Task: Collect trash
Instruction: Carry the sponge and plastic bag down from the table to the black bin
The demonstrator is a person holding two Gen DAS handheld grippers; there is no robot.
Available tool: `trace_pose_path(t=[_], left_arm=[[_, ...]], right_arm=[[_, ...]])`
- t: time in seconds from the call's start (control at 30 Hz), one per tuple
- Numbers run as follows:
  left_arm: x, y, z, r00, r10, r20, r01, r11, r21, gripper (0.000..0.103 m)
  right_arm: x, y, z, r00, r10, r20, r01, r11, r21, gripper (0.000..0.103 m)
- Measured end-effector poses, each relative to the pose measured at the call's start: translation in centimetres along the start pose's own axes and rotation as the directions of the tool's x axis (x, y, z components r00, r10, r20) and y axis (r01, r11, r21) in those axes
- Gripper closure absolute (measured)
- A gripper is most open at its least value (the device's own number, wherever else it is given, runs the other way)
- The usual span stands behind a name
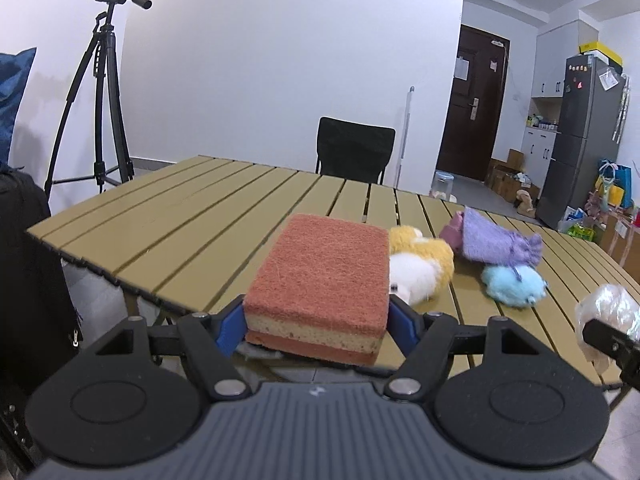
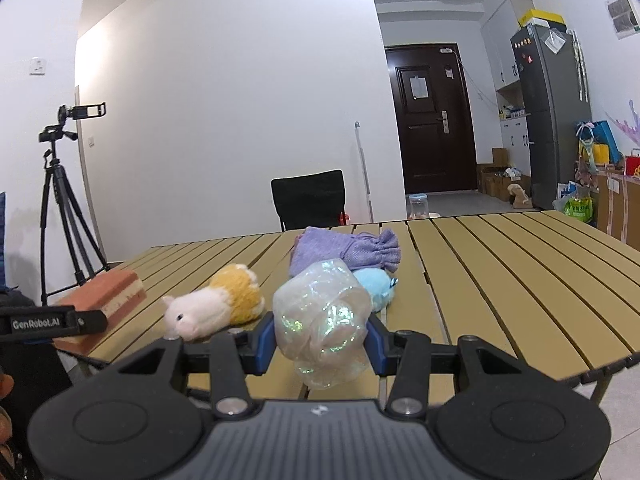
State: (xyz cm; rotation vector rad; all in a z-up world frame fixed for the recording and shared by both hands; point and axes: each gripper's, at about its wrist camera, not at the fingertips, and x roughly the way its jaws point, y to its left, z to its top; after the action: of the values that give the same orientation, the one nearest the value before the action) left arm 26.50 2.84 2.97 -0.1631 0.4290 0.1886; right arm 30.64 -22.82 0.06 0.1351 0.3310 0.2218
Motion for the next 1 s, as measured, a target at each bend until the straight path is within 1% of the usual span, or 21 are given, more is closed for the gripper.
trace_pose_path(t=[0.13, 0.37, 0.53, 0.67, 0.8, 0.93, 1.0], left_arm=[[-1.5, 0.9, -1.5, 1.0, 0.007, 0.0, -0.007, 1.0, 0.003, 0.031], [-3.5, 1.6, -4.5, 1.0, 0.005, -0.028, -0.004, 0.999, 0.041, 0.031], [-4.5, 1.9, -6.4, 0.998, 0.005, -0.066, -0.001, 0.998, 0.064, 0.031], [-5.2, 1.9, -7.4, 0.997, 0.009, -0.072, -0.003, 0.996, 0.089, 0.03], [-5.5, 2.5, -8.4, 0.995, -0.005, -0.095, 0.014, 0.996, 0.09, 0.031], [-5.6, 2.8, -9.5, 0.992, -0.004, -0.129, 0.017, 0.995, 0.099, 0.031], [-5.7, 2.8, -9.9, 0.99, 0.005, -0.14, 0.011, 0.994, 0.11, 0.031]], right_arm=[[-2.1, 0.5, -1.5, 1.0, 0.008, 0.002, -0.008, 1.0, -0.001, 0.058], [-4.6, 1.1, -4.3, 0.999, 0.019, -0.045, -0.02, 1.0, -0.014, 0.059], [-5.4, 1.5, -6.4, 0.995, 0.017, -0.098, -0.018, 1.0, -0.008, 0.059], [-5.6, 2.0, -7.6, 0.99, 0.003, -0.139, -0.007, 1.0, -0.023, 0.059], [-5.6, 1.8, -9.2, 0.981, 0.001, -0.195, -0.005, 1.0, -0.021, 0.058], [-5.5, 1.6, -10.6, 0.969, -0.003, -0.247, 0.0, 1.0, -0.013, 0.059], [-5.6, 1.8, -10.9, 0.966, -0.009, -0.257, 0.005, 1.0, -0.019, 0.058]])
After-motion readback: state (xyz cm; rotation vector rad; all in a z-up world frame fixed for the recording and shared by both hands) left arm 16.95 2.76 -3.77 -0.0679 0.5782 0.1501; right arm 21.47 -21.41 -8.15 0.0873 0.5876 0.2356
